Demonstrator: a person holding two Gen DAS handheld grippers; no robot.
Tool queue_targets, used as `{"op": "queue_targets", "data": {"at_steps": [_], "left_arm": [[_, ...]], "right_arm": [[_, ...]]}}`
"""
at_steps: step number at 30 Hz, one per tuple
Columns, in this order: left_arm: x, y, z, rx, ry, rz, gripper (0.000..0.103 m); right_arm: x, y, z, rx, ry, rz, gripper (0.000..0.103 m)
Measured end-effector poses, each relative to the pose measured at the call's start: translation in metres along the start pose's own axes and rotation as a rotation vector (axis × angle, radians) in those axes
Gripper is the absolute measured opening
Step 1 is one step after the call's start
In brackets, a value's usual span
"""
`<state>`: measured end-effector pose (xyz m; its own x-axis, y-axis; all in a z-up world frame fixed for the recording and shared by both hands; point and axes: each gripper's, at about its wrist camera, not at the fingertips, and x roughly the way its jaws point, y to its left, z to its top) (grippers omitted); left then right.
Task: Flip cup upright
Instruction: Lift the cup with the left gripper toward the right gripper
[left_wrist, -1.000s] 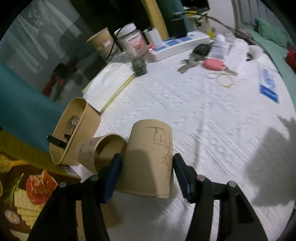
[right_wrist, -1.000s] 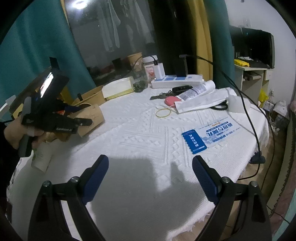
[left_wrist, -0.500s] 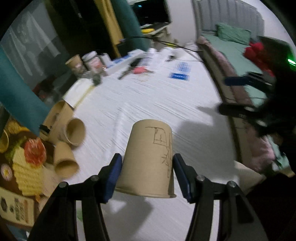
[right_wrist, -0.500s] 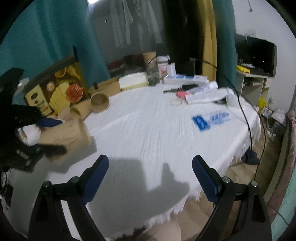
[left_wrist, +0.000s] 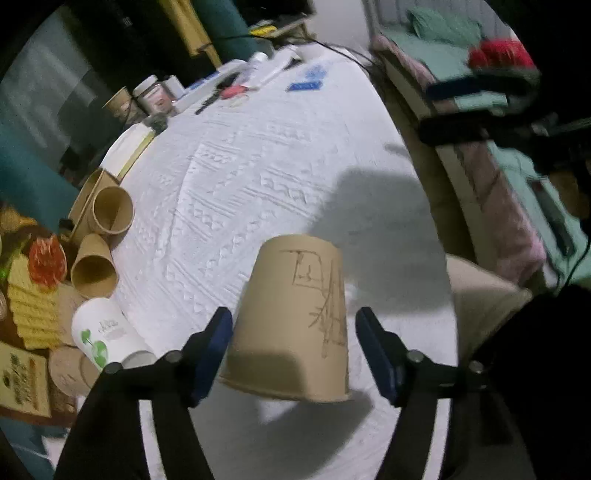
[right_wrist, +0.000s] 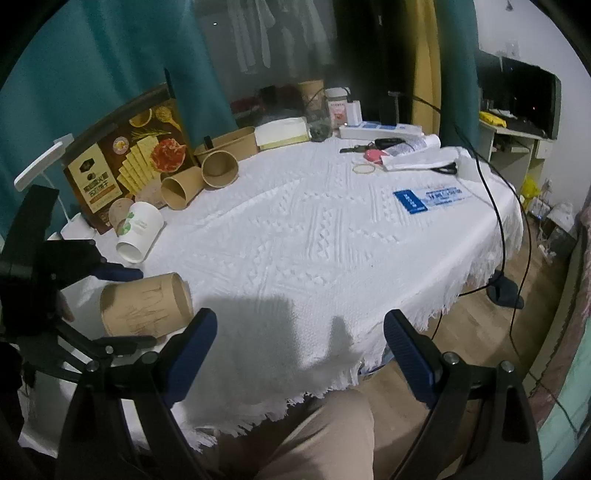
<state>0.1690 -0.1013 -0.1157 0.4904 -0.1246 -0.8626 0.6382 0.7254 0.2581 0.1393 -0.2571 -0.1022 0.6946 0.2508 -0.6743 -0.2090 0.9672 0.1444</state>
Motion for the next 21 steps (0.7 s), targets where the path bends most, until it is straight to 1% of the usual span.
{"op": "queue_targets", "data": {"at_steps": [3, 5, 7, 8, 9, 10, 11, 12, 13, 15, 16, 17, 19, 21], "left_arm": [[-0.009, 0.004, -0.005, -0.052, -0.030, -0.003, 0.074], [-0.020, 0.007, -0.010, -0.097, -0.057, 0.016, 0.074], [-0.036, 0.013, -0.018, -0.165, -0.095, 0.077, 0.074], [-0.048, 0.016, -0.026, -0.209, -0.128, 0.089, 0.074], [-0.056, 0.018, -0.033, -0.243, -0.153, 0.082, 0.074], [-0.066, 0.022, -0.043, -0.298, -0.183, 0.065, 0.074], [-0.073, 0.025, -0.051, -0.343, -0.201, 0.057, 0.074], [-0.081, 0.030, -0.064, -0.414, -0.224, 0.054, 0.074], [-0.085, 0.032, -0.072, -0.453, -0.235, 0.059, 0.074], [-0.091, 0.037, -0.095, -0.552, -0.250, 0.102, 0.074], [-0.094, 0.039, -0.108, -0.606, -0.255, 0.131, 0.074], [-0.097, 0.041, -0.121, -0.655, -0.264, 0.143, 0.074], [-0.104, 0.043, -0.142, -0.741, -0.293, 0.132, 0.074], [-0.111, 0.044, -0.160, -0.807, -0.327, 0.120, 0.074]], "right_arm": [[-0.003, 0.010, 0.004, -0.077, 0.012, 0.008, 0.090], [-0.006, 0.024, 0.007, -0.190, 0.024, 0.014, 0.090], [-0.011, 0.039, 0.008, -0.316, 0.036, 0.049, 0.090], [-0.012, 0.048, 0.008, -0.384, 0.047, 0.073, 0.090], [-0.012, 0.055, 0.007, -0.435, 0.061, 0.093, 0.090], [-0.011, 0.063, 0.007, -0.489, 0.078, 0.114, 0.090], [-0.009, 0.073, 0.008, -0.541, 0.097, 0.143, 0.090], [-0.006, 0.082, 0.009, -0.582, 0.121, 0.191, 0.090], [-0.001, 0.090, 0.011, -0.604, 0.157, 0.254, 0.090], [0.007, 0.103, 0.018, -0.626, 0.216, 0.348, 0.090], [0.011, 0.112, 0.022, -0.649, 0.234, 0.369, 0.090], [0.016, 0.120, 0.027, -0.679, 0.248, 0.371, 0.090], [0.027, 0.138, 0.034, -0.785, 0.283, 0.348, 0.090], [0.044, 0.152, 0.035, -0.915, 0.365, 0.322, 0.090]]}}
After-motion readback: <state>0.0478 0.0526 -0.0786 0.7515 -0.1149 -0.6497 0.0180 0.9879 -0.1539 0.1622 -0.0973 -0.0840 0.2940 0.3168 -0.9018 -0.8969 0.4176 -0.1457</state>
